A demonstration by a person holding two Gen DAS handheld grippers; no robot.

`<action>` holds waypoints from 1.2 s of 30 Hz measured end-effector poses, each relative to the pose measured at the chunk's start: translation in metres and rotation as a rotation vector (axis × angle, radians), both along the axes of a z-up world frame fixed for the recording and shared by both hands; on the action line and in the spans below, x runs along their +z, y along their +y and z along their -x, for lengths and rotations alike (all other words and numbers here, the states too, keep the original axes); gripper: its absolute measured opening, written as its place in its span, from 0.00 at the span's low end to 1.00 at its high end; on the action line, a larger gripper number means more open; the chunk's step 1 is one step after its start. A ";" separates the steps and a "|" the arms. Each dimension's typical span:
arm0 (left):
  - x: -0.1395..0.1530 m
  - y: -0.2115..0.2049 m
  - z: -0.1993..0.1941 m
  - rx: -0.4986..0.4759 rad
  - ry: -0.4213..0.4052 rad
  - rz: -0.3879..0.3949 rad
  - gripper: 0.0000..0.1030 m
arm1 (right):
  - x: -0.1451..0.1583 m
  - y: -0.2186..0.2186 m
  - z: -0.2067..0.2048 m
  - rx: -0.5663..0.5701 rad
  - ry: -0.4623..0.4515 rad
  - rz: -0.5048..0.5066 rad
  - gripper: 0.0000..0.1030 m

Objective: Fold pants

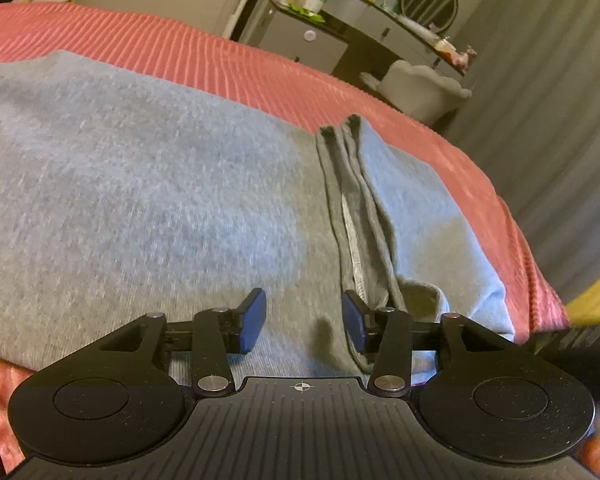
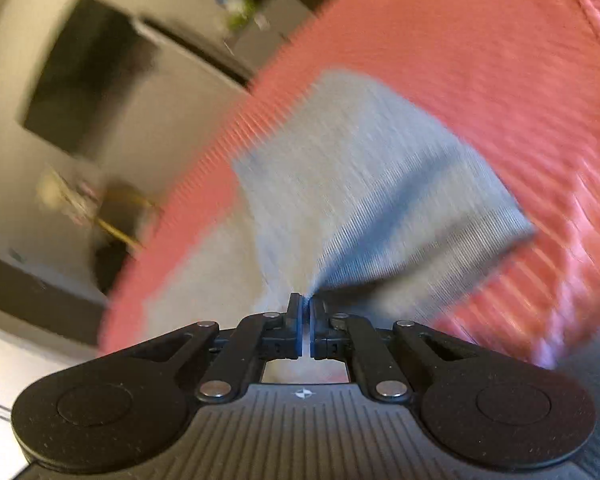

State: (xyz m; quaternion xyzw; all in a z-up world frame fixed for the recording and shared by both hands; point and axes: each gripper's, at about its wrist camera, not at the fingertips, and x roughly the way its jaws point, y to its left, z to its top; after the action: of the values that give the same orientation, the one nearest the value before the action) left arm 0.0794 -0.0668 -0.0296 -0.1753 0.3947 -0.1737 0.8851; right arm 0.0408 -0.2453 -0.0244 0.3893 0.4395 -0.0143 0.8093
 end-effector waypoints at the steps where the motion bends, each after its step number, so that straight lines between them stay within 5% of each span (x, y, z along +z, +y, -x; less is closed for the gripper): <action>1: 0.001 0.000 0.000 0.000 -0.001 -0.002 0.52 | -0.005 0.002 -0.005 0.035 0.050 -0.003 0.08; 2: 0.004 0.001 0.000 -0.002 -0.003 -0.008 0.57 | -0.006 0.004 -0.007 0.048 0.077 -0.014 0.08; 5: 0.013 0.005 -0.004 -0.007 -0.016 -0.022 0.66 | 0.018 -0.004 -0.004 0.051 -0.078 -0.053 0.10; 9: 0.023 0.003 -0.021 -0.014 -0.017 0.038 0.72 | 0.044 -0.026 0.004 -0.022 -0.252 0.046 0.28; 11: 0.022 -0.004 -0.034 -0.030 0.015 0.068 0.72 | 0.033 -0.039 -0.002 -0.080 -0.213 0.038 0.47; 13: 0.018 -0.013 -0.048 -0.056 0.066 0.089 0.72 | -0.004 -0.053 -0.017 -0.132 0.038 -0.075 0.53; 14: 0.017 -0.017 -0.054 -0.064 0.087 0.095 0.72 | -0.016 -0.058 -0.016 -0.166 0.104 -0.131 0.39; 16: 0.015 -0.025 -0.065 -0.074 0.105 0.087 0.72 | -0.018 -0.068 -0.002 -0.253 0.064 -0.232 0.39; 21: 0.003 -0.048 -0.085 -0.082 0.139 0.072 0.76 | -0.018 -0.070 0.001 -0.230 0.016 -0.242 0.42; 27: 0.004 -0.064 -0.087 -0.100 0.130 0.011 0.76 | -0.031 -0.084 -0.011 -0.355 -0.056 -0.274 0.37; 29: 0.003 -0.066 -0.091 -0.095 0.144 0.002 0.76 | -0.033 -0.083 -0.016 -0.342 -0.030 -0.253 0.07; 31: 0.006 -0.066 -0.093 -0.099 0.149 0.006 0.76 | -0.022 -0.078 -0.010 -0.305 -0.087 -0.239 0.07; 34: 0.007 -0.067 -0.095 -0.105 0.135 0.036 0.76 | -0.010 -0.087 0.011 -0.275 -0.183 -0.357 0.06; 36: 0.000 -0.072 -0.102 -0.091 0.160 0.020 0.76 | -0.008 -0.093 0.014 -0.269 -0.088 -0.224 0.07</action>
State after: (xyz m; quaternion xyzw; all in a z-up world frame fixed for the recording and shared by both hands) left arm 0.1816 -0.1383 -0.0298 -0.1793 0.4698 -0.2032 0.8402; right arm 0.0267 -0.3386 -0.0328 0.5324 0.3463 -0.0563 0.7703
